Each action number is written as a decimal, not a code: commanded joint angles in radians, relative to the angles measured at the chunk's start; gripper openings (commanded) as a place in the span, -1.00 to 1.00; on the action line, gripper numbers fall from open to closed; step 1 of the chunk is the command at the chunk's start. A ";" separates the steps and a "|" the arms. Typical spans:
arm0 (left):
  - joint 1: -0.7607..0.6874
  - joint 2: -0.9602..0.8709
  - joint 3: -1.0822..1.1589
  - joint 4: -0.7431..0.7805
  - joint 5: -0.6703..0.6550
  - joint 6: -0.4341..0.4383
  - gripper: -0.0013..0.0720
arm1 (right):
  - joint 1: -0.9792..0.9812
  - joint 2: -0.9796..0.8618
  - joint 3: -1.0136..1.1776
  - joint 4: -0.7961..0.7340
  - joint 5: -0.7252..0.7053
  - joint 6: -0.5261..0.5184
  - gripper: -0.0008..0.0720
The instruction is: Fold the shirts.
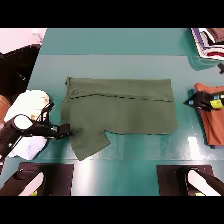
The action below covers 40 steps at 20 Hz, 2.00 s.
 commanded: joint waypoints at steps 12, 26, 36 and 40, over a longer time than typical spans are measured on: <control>-0.003 0.014 0.094 -0.005 -0.052 0.026 -0.88 | 0.056 -0.165 -0.412 0.095 -0.223 0.031 -0.02; -0.003 0.264 0.251 -0.011 -0.372 -0.080 -0.89 | 0.147 0.269 -0.291 -0.244 0.097 0.093 -0.94; -0.003 -0.422 0.577 -0.008 0.112 0.127 -0.88 | 0.247 -0.303 0.208 -0.243 -0.098 0.093 -0.94; -0.003 -0.607 0.712 -0.008 0.203 0.127 -0.88 | 0.247 -0.482 0.370 -0.240 -0.101 0.093 -0.93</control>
